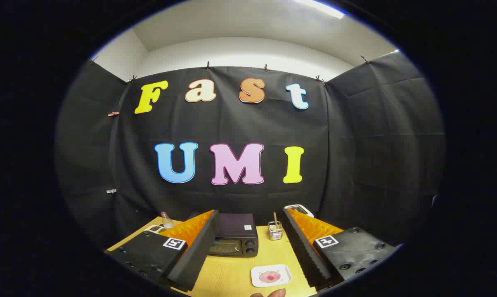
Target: Open the toaster oven, put the food inside, and close the toaster oven door.
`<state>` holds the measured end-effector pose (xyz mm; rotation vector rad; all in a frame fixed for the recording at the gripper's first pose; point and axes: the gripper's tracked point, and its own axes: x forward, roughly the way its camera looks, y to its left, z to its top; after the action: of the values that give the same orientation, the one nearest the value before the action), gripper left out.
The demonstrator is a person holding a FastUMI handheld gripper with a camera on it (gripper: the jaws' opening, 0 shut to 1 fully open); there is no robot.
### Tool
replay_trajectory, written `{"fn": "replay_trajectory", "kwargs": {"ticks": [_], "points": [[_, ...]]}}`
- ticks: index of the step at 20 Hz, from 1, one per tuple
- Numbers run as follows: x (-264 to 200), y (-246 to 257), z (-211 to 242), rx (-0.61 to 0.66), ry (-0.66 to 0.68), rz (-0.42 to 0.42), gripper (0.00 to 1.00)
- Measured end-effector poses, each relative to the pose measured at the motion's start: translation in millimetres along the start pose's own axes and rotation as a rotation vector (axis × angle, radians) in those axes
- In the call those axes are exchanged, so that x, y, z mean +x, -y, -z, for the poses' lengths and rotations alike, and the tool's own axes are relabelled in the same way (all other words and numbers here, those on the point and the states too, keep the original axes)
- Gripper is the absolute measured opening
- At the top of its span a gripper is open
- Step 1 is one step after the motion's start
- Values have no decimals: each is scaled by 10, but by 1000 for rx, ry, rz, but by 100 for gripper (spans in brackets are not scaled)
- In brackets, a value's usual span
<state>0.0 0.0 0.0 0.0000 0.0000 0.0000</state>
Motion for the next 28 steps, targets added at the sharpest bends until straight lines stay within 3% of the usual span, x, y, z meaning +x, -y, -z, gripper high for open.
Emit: {"fn": "replay_trajectory", "kwargs": {"ticks": [19, 28], "points": [[63, -63, -5, -11, 2, -4, 97], [457, -513, 488, 5, -69, -44, 97]]}}
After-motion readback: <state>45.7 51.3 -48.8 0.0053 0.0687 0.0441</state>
